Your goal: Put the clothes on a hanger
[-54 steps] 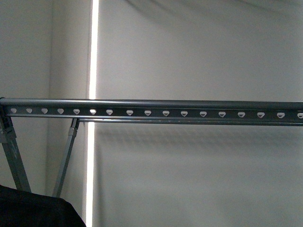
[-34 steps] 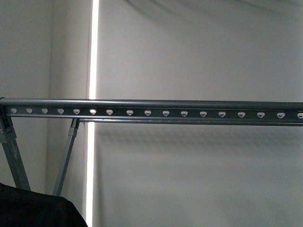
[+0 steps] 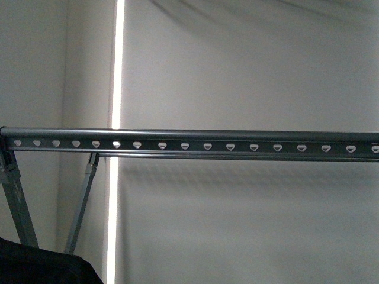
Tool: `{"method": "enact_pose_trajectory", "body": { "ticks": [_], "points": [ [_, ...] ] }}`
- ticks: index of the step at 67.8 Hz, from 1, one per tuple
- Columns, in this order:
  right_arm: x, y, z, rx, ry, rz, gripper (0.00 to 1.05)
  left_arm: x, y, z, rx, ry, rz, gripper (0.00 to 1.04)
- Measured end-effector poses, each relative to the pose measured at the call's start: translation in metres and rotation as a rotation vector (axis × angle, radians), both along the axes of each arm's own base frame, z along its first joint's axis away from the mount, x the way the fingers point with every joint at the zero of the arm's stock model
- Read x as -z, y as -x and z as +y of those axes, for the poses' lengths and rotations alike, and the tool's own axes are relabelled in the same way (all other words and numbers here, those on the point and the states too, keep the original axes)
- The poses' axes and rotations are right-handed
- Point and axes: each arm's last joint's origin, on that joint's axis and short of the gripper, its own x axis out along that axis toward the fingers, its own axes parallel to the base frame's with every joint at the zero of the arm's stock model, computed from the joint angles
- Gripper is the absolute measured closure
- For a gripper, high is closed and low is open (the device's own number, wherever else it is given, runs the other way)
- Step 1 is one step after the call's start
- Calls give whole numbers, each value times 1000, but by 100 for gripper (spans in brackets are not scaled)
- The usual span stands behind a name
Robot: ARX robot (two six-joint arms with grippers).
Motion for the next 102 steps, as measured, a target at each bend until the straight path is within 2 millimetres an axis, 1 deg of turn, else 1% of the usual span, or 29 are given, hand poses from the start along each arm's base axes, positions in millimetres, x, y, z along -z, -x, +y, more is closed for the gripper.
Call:
{"method": "enact_pose_trajectory", "body": {
  "ticks": [4, 7, 20, 23, 25, 33, 36, 43, 53, 58, 65, 68, 73, 78, 93, 102],
  "points": [
    [0, 0, 0, 0, 0, 0, 7, -4, -2, -2, -10, -2, 9, 7],
    [0, 0, 0, 0, 0, 0, 7, -11, -3, -4, -19, -4, 1, 7],
    [0, 0, 0, 0, 0, 0, 7, -50, -12, -12, -17, -8, -97, 7],
    [0, 0, 0, 0, 0, 0, 7, -61, -16, -11, -60, 6, -93, 7],
    [0, 0, 0, 0, 0, 0, 7, -64, -19, -11, -95, 15, -84, 7],
    [0, 0, 0, 0, 0, 0, 7, -78, -34, -11, -247, 100, 3, 7],
    [0, 0, 0, 0, 0, 0, 7, -83, -43, -15, -317, 131, 18, 7],
    [0, 0, 0, 0, 0, 0, 7, -94, -56, -25, -373, 171, 26, 7],
    [0, 0, 0, 0, 0, 0, 7, -114, -83, -36, -469, 263, 50, 7],
    [0, 0, 0, 0, 0, 0, 7, -119, -95, -41, -502, 295, 59, 7],
    [0, 0, 0, 0, 0, 0, 7, -124, -119, -50, -544, 341, 88, 7],
    [0, 0, 0, 0, 0, 0, 7, -123, -129, -52, -559, 352, 112, 7],
    [0, 0, 0, 0, 0, 0, 7, -119, -150, -54, -598, 387, 193, 7],
    [0, 0, 0, 0, 0, 0, 7, -116, -165, -59, -635, 422, 248, 7],
    [0, 0, 0, 0, 0, 0, 7, -121, -190, -75, -679, 480, 262, 7],
    [0, 0, 0, 0, 0, 0, 7, -120, -205, -79, -717, 501, 276, 7]
  ]
}}
